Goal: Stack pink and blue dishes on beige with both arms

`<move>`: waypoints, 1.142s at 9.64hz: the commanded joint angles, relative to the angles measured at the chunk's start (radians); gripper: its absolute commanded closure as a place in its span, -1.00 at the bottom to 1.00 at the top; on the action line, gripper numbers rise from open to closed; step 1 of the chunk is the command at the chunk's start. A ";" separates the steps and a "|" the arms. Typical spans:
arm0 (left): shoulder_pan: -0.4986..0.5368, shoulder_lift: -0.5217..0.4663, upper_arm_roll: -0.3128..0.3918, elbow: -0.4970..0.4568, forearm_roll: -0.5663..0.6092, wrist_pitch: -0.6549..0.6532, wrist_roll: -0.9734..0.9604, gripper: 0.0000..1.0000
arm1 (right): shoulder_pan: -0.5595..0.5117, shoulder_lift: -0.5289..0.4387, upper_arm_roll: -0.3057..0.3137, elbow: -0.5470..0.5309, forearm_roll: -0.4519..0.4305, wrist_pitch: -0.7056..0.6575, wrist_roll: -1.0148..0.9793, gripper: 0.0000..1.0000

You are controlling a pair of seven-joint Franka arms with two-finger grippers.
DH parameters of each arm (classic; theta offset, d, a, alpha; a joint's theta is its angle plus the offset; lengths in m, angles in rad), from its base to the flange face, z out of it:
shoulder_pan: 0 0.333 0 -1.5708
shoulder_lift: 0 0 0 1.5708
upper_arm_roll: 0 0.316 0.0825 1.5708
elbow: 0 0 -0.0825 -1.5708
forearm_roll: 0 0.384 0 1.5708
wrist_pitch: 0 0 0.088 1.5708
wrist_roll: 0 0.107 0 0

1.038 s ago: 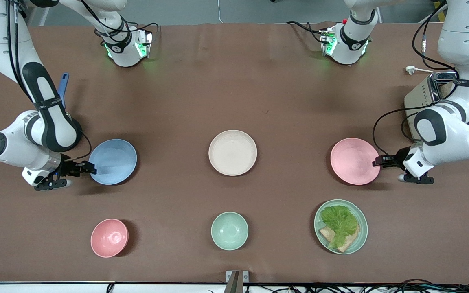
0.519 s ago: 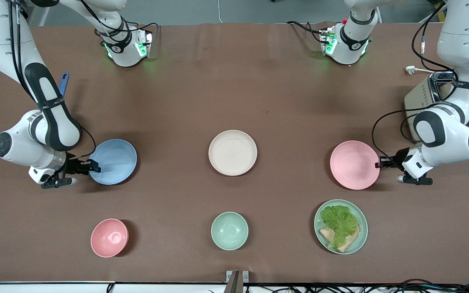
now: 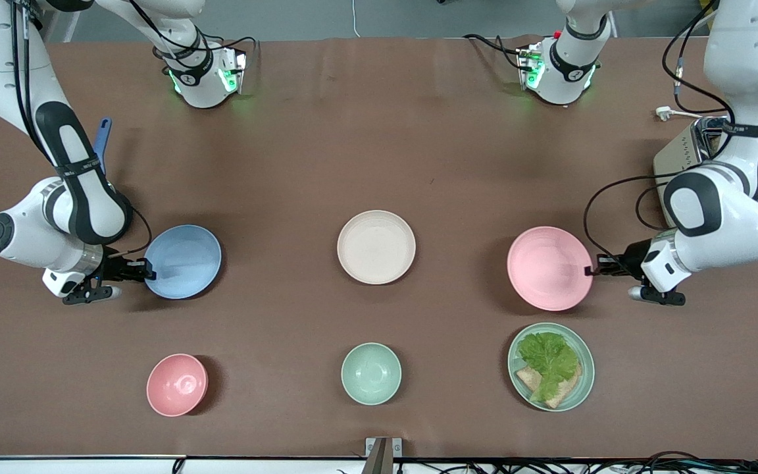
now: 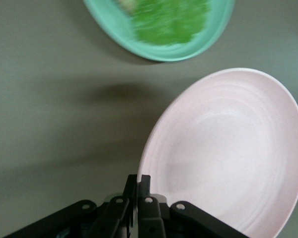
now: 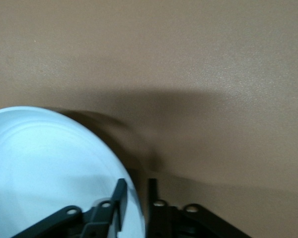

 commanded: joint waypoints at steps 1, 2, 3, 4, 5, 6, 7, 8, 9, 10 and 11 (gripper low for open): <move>-0.022 -0.037 -0.116 -0.024 -0.007 0.002 -0.129 1.00 | -0.023 -0.022 0.021 -0.021 0.042 -0.003 -0.017 0.99; -0.080 -0.036 -0.142 -0.031 -0.003 0.051 -0.218 1.00 | -0.025 -0.022 0.021 -0.007 0.043 -0.034 -0.019 0.99; -0.175 -0.028 -0.138 -0.033 0.002 0.105 -0.331 1.00 | -0.026 -0.028 0.020 0.014 0.043 -0.074 -0.020 0.99; -0.255 -0.005 -0.136 -0.027 0.057 0.148 -0.445 1.00 | -0.029 -0.042 0.020 0.038 0.045 -0.125 -0.019 0.99; -0.313 0.025 -0.139 -0.024 0.168 0.194 -0.581 1.00 | -0.037 -0.068 0.018 0.071 0.048 -0.194 -0.010 0.99; -0.366 0.053 -0.139 -0.022 0.274 0.224 -0.701 1.00 | -0.044 -0.085 0.017 0.129 0.054 -0.299 0.025 0.99; -0.401 0.072 -0.141 -0.022 0.365 0.235 -0.798 1.00 | -0.052 -0.102 0.015 0.181 0.056 -0.384 0.057 0.99; -0.424 0.087 -0.144 -0.021 0.422 0.240 -0.867 1.00 | -0.054 -0.126 0.015 0.215 0.056 -0.441 0.081 0.99; -0.458 0.098 -0.142 -0.022 0.433 0.251 -0.900 1.00 | -0.048 -0.155 0.018 0.224 0.057 -0.467 0.102 0.99; -0.472 0.122 -0.144 -0.019 0.435 0.304 -0.921 1.00 | -0.035 -0.189 0.023 0.220 0.086 -0.484 0.136 0.99; -0.495 0.153 -0.142 -0.014 0.435 0.355 -0.934 1.00 | 0.007 -0.218 0.026 0.214 0.099 -0.495 0.197 0.99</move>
